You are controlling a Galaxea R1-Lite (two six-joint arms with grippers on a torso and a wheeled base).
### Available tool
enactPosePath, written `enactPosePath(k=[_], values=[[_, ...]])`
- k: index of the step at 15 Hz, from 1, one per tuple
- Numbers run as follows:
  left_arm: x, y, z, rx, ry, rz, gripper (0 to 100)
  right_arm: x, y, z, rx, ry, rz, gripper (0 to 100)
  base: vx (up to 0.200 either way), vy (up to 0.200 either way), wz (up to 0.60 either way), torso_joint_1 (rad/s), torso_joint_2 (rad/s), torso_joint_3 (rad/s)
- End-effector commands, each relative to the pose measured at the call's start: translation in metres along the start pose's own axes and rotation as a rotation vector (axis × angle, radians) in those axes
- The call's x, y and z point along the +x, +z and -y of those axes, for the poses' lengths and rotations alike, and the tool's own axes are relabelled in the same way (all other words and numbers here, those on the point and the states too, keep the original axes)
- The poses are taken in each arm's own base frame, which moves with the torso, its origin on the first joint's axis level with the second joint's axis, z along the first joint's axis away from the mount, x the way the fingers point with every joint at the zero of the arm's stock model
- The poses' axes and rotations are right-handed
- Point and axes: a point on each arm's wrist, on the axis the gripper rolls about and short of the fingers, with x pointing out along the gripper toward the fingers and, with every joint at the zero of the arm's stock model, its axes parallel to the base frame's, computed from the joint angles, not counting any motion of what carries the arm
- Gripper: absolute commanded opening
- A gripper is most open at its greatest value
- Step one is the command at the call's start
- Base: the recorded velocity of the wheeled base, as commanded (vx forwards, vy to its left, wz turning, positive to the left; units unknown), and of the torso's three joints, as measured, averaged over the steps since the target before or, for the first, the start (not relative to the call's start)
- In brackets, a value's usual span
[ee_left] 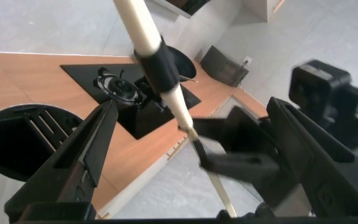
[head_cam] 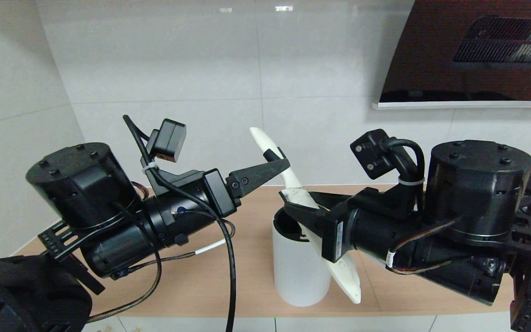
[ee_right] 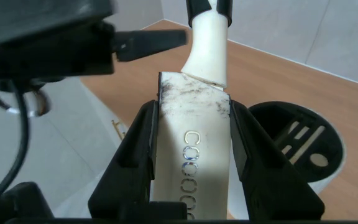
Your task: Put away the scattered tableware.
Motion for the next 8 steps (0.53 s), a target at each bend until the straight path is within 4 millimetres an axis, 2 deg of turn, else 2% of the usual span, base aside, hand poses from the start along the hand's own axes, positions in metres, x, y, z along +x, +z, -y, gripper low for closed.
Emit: enactPosePath(k=[1,8], values=[[0.001,0.001,0.0,0.002,-0.001,0.003,100,0.001,-0.003,-0.004,-0.002,0.013,-0.012,0,0.0,0.0,0.0,0.0,0.0,0.0],[0.004,0.0,-0.002,-0.003,0.007,0.015,100,0.001,-0.012,-0.019,-0.01,0.047,-0.038,0,0.0,0.0,0.0,0.0,0.0,0.0]])
